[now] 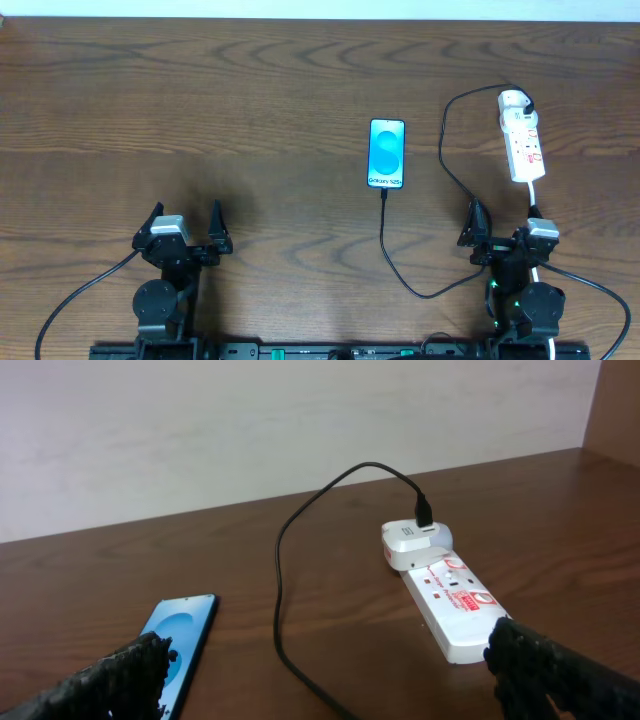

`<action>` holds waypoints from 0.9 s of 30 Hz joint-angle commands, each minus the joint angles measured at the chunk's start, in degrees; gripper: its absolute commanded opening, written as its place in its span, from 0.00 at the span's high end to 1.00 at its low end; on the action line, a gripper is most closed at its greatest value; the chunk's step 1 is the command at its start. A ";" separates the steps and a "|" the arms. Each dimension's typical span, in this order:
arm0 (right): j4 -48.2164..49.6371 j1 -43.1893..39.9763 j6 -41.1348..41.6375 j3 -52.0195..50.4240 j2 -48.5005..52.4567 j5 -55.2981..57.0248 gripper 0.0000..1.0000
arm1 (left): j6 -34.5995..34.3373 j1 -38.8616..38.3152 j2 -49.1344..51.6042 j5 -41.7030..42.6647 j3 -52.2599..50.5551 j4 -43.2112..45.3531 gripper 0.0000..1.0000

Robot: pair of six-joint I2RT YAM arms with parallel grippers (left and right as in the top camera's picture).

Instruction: Plug charger to phone and switch on socket

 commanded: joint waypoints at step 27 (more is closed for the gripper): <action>-0.37 1.88 -11.30 -0.13 -0.42 -3.80 0.01 | 0.76 0.24 -0.28 1.09 -0.81 -2.21 0.02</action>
